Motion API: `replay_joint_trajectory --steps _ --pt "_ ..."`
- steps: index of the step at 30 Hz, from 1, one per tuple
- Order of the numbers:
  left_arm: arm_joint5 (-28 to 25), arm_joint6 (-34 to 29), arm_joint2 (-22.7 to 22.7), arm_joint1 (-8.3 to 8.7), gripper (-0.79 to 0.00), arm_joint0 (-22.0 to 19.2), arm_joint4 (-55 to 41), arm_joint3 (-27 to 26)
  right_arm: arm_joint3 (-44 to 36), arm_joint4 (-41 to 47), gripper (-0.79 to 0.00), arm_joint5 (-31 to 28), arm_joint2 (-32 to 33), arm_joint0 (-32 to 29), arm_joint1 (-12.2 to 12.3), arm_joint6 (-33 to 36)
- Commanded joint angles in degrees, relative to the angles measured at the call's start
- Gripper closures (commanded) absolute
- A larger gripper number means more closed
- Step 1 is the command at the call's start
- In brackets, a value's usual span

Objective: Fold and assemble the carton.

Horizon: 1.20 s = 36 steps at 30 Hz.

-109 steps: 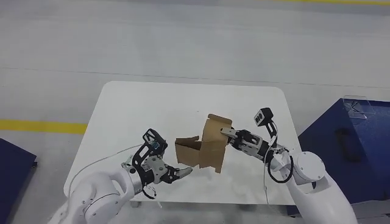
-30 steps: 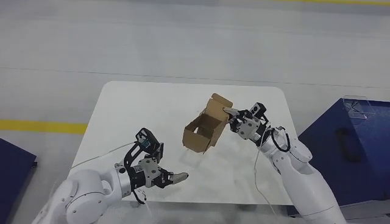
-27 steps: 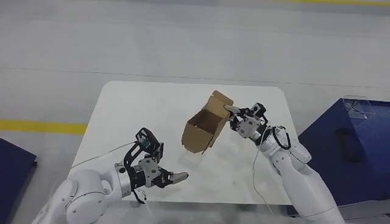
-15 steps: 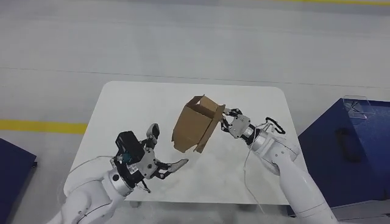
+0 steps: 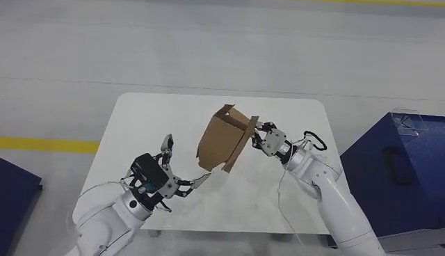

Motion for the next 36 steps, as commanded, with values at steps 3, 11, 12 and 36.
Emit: replay_joint_trajectory --steps 3,11,12,36 --pt "7.53 4.84 1.49 -0.53 -0.785 0.81 7.13 2.78 -0.12 2.17 0.000 1.08 0.40 0.08 -0.17 -1.07" --pt "14.95 8.41 6.51 -2.29 -0.785 -2.33 7.14 7.02 -1.34 2.74 0.000 1.60 0.72 -0.60 -0.41 -1.46" --pt "15.32 8.95 7.14 -2.50 -0.785 -2.64 6.87 7.14 -1.51 2.63 0.000 1.54 0.73 -0.72 -0.44 -1.42" --pt "17.79 15.59 10.98 -5.36 -0.785 -4.89 3.72 8.24 -2.22 4.22 0.000 2.63 -0.58 -2.50 -1.48 -1.54"
